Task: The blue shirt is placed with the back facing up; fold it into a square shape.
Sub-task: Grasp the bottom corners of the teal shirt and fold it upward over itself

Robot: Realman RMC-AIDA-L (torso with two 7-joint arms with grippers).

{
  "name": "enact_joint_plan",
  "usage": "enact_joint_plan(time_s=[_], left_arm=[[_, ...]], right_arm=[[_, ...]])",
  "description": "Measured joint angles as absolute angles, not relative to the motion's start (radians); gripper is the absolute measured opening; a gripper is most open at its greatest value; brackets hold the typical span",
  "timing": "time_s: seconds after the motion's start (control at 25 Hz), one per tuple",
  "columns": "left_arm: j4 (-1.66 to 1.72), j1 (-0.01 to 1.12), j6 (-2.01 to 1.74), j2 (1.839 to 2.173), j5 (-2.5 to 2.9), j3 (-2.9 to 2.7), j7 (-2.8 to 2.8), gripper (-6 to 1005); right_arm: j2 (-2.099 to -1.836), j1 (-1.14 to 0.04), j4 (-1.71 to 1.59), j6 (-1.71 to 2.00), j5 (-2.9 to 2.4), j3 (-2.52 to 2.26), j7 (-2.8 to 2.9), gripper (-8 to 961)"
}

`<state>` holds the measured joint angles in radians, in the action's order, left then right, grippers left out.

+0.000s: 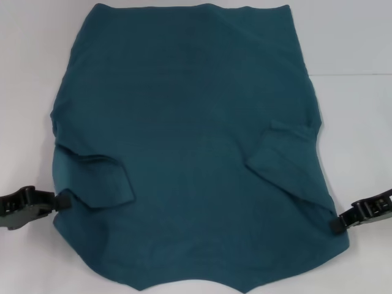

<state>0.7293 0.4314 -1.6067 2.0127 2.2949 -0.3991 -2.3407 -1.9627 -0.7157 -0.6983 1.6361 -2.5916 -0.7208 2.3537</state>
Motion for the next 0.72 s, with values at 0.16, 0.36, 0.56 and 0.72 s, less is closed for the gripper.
enact_joint_plan(time_s=[0.16, 0.36, 0.56, 0.72], left_arm=[[0.744, 0.414, -1.664, 1.996, 2.296, -0.4, -2.331, 11], [0.784, 0.372, -1.72, 1.994, 2.304, -0.399, -2.329, 11], [0.808, 0.327, -1.777, 1.992, 2.305, -0.399, -2.329, 10], [0.832, 0.305, -1.828, 1.996, 2.307, -0.401, -2.328, 10]], right_arm=[[-1.945, -0.707, -0.699, 1.69, -2.59, -0.683, 2.337, 45], [-1.936, -0.682, -0.701, 1.752, -2.589, -0.668, 2.323, 50], [-1.938, -0.651, -0.701, 1.791, -2.59, -0.672, 2.319, 55], [-1.939, -0.62, -0.701, 1.828, -2.588, -0.658, 2.308, 59]])
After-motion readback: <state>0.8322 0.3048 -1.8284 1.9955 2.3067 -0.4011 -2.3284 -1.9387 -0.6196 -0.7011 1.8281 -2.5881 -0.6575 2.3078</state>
